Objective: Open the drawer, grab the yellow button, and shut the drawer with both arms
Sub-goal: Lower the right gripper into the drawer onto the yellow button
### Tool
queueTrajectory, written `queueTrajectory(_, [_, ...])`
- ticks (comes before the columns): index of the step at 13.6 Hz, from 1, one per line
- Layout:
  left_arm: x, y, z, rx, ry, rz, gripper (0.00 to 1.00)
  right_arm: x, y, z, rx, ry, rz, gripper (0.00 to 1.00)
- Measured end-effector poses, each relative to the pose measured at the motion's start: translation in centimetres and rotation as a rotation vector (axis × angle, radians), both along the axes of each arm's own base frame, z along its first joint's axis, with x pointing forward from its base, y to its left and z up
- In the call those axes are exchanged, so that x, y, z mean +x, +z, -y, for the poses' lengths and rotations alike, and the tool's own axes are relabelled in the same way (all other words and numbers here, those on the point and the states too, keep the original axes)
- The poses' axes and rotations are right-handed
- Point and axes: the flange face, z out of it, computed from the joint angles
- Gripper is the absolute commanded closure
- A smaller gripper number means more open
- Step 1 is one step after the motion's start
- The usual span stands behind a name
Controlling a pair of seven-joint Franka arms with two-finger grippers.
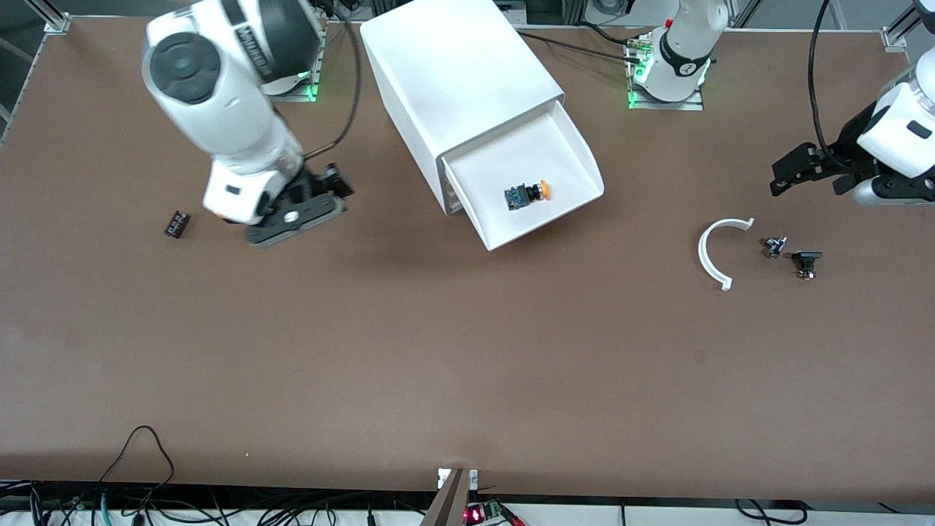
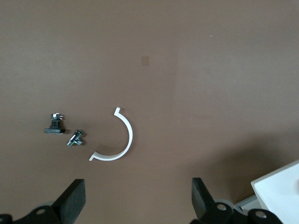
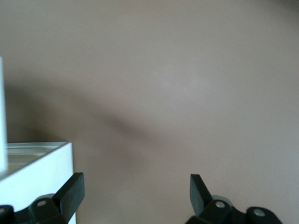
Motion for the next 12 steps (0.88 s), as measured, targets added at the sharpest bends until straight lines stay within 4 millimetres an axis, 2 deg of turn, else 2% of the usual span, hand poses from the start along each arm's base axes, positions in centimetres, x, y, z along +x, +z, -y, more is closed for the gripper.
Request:
queueTrajectory(2, [0.1,-0.2,0.1,0.011,0.013,-0.003,0.00,-0.7,0.7,-4.0,0.051,0.167,0.035,0.00])
queueTrajectory(4, [0.2,-0.3,0.0,0.012,0.017,-0.005,0.00,-0.3,0.5,-7.1,0.098,0.356,0.067,0.00])
queueTrajectory(7, [0.2,-0.3,0.0,0.012,0.018,-0.005,0.00,0.7,-2.1,-11.5,0.123,0.674,0.082,0.00])
queueTrajectory(9, [0.2,-0.3,0.0,0.012,0.018,-0.005,0.00,0.7,-4.3,-13.6,0.119,0.838,0.065,0.00])
queueTrajectory(10, [0.2,-0.3,0.0,0.012,0.018,-0.005,0.00,0.0,-4.8,-14.7,0.116,0.895,0.046,0.00])
queueTrajectory(12, [0.2,-0.3,0.0,0.012,0.018,-0.006,0.00,-2.5,-4.5,-17.6,0.117,0.973,0.035,0.00])
